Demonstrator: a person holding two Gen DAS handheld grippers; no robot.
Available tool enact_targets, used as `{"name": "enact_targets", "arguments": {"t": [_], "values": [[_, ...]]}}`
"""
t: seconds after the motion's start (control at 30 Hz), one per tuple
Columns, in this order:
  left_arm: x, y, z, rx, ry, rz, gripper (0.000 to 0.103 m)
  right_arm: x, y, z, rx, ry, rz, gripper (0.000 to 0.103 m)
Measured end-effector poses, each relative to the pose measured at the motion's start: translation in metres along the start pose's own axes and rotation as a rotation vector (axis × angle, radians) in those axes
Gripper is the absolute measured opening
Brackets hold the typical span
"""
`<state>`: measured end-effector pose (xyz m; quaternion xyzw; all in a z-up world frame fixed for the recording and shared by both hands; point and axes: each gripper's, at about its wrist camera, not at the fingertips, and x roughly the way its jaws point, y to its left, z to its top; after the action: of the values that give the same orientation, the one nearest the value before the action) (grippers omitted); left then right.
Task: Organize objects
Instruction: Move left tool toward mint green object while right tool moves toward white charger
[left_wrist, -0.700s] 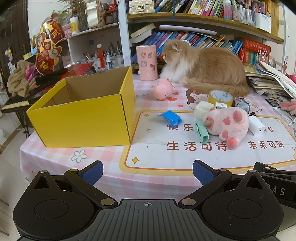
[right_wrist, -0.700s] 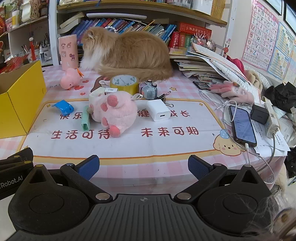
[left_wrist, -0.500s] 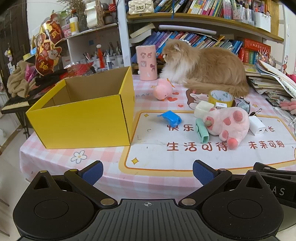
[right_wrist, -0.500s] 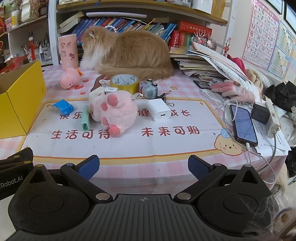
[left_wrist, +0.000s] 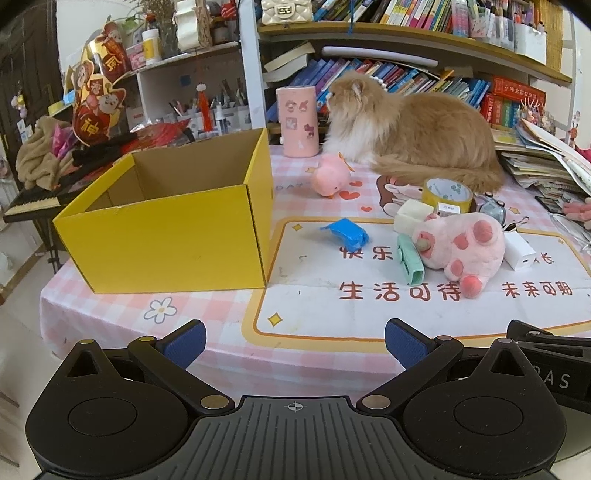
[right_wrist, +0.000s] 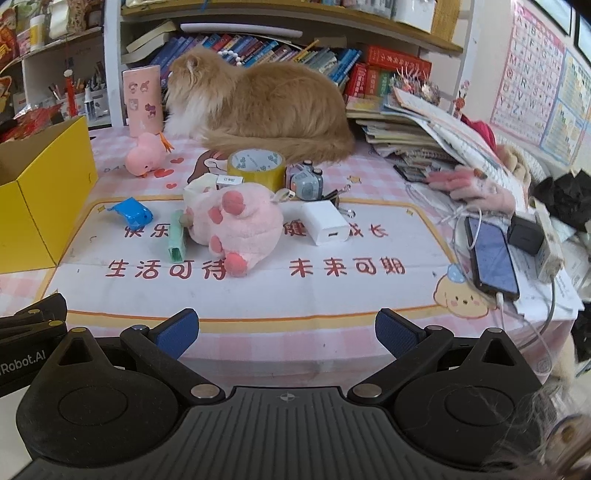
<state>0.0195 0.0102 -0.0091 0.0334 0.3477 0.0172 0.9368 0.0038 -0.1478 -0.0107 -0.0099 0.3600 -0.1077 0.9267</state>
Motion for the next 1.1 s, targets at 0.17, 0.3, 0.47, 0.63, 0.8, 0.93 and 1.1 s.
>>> {"name": "enact_targets", "arguments": {"t": [0.17,0.3,0.47,0.63,0.8,0.93,1.1], "values": [[-0.001,-0.002,0.001,0.017,-0.007,0.0,0.103,0.0,-0.001,0.0,0.011,0.003,0.002,0.103],[0.0,0.0,0.003,0.023,-0.006,-0.013,0.103,0.001,-0.001,0.002,0.017,0.0,0.0,0.103],[0.003,0.003,0.004,0.015,0.005,-0.027,0.103,0.003,-0.001,0.002,0.03,0.008,0.011,0.103],[0.006,0.004,0.005,0.001,0.018,-0.037,0.103,0.004,-0.001,0.003,0.032,0.018,0.019,0.103],[0.01,0.001,0.006,-0.016,0.029,-0.053,0.103,0.007,-0.007,0.003,0.044,0.039,0.029,0.103],[0.014,-0.006,0.008,-0.028,0.032,-0.064,0.103,0.009,-0.016,0.005,0.055,0.038,0.042,0.103],[0.016,-0.018,0.014,-0.034,0.018,-0.067,0.103,0.017,-0.03,0.012,0.053,0.023,0.061,0.102]]}}
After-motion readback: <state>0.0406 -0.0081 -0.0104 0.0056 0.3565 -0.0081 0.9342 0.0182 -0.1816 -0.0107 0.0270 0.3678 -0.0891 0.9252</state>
